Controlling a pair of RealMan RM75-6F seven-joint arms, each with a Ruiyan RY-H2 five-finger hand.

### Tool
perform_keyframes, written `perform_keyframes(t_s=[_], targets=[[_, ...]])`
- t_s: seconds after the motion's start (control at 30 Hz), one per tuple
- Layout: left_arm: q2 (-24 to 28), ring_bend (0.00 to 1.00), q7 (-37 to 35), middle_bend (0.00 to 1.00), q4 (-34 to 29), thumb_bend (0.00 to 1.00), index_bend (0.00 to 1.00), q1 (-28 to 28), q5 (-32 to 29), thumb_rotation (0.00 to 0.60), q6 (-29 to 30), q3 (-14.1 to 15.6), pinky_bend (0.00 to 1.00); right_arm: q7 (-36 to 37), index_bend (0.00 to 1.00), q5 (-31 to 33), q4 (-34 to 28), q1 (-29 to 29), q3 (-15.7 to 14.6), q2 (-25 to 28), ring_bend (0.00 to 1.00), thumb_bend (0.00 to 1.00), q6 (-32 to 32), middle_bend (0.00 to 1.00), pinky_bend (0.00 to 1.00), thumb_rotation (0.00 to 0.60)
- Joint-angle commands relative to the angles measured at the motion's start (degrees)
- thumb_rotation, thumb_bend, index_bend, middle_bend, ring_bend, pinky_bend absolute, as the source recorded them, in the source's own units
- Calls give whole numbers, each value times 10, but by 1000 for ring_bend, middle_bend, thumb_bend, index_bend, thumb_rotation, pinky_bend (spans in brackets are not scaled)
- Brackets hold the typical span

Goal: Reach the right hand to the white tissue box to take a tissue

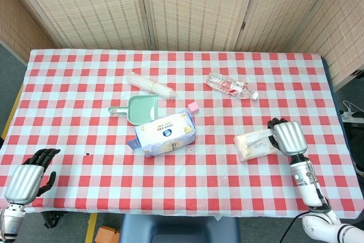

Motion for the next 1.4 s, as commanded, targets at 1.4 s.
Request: perform_keyframes(t_s=[1.4], targets=[[-1, 144, 1, 186, 0, 528, 183, -7, 0, 600, -18, 6, 388, -301, 752, 272, 79, 212, 169, -2, 549, 558, -18, 516, 840, 600]])
